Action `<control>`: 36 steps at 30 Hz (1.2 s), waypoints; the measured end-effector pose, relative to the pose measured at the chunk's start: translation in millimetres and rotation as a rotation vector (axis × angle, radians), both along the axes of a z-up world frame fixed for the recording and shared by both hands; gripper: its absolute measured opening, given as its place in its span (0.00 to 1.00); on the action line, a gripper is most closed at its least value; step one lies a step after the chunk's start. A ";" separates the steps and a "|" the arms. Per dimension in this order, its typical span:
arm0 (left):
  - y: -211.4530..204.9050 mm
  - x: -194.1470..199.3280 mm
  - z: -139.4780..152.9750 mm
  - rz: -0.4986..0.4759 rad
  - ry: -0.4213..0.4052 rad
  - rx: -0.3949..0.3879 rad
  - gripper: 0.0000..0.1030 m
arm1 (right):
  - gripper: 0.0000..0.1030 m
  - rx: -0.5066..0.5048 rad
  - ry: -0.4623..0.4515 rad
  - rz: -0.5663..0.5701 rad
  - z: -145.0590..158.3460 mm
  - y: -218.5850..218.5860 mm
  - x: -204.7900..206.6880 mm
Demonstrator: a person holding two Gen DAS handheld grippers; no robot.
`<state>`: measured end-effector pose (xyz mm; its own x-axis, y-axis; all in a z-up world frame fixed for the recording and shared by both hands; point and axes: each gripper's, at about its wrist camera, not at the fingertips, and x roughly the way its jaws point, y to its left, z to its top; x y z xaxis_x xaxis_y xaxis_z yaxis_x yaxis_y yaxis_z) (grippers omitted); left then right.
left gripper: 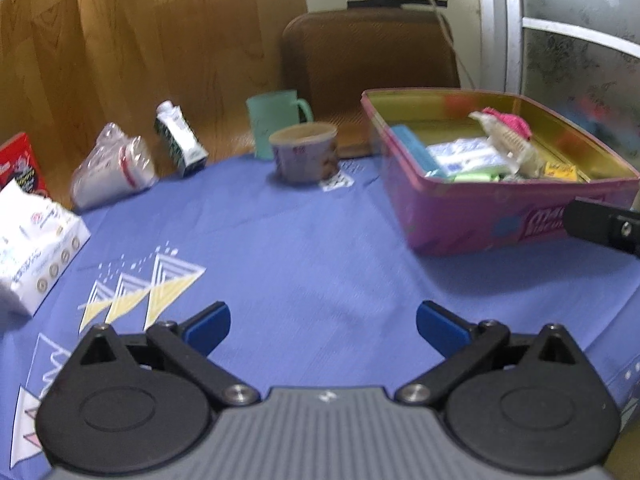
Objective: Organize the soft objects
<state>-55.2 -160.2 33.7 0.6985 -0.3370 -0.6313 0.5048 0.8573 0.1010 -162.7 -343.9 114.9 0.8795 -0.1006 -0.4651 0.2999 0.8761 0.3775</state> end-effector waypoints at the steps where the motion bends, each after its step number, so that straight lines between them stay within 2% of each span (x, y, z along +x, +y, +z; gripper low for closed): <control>1: 2.0 0.5 -2.5 0.005 0.006 0.003 1.00 | 0.67 0.002 0.004 0.006 -0.8 1.9 1.2; 11: 13.1 9.0 -17.7 0.068 0.033 0.058 1.00 | 0.68 0.029 0.036 0.051 -10.2 14.6 8.1; 16: 14.6 10.1 -20.0 0.067 0.032 0.067 1.00 | 0.69 0.037 0.040 0.056 -12.3 16.5 8.9; 30: 10.1 0.9 -18.9 0.039 0.006 0.070 1.00 | 0.70 0.067 0.024 0.020 -14.1 3.7 4.6; 36: 8.6 -2.8 -16.3 0.059 -0.034 0.086 1.00 | 0.72 0.082 0.022 0.011 -16.6 -0.6 3.3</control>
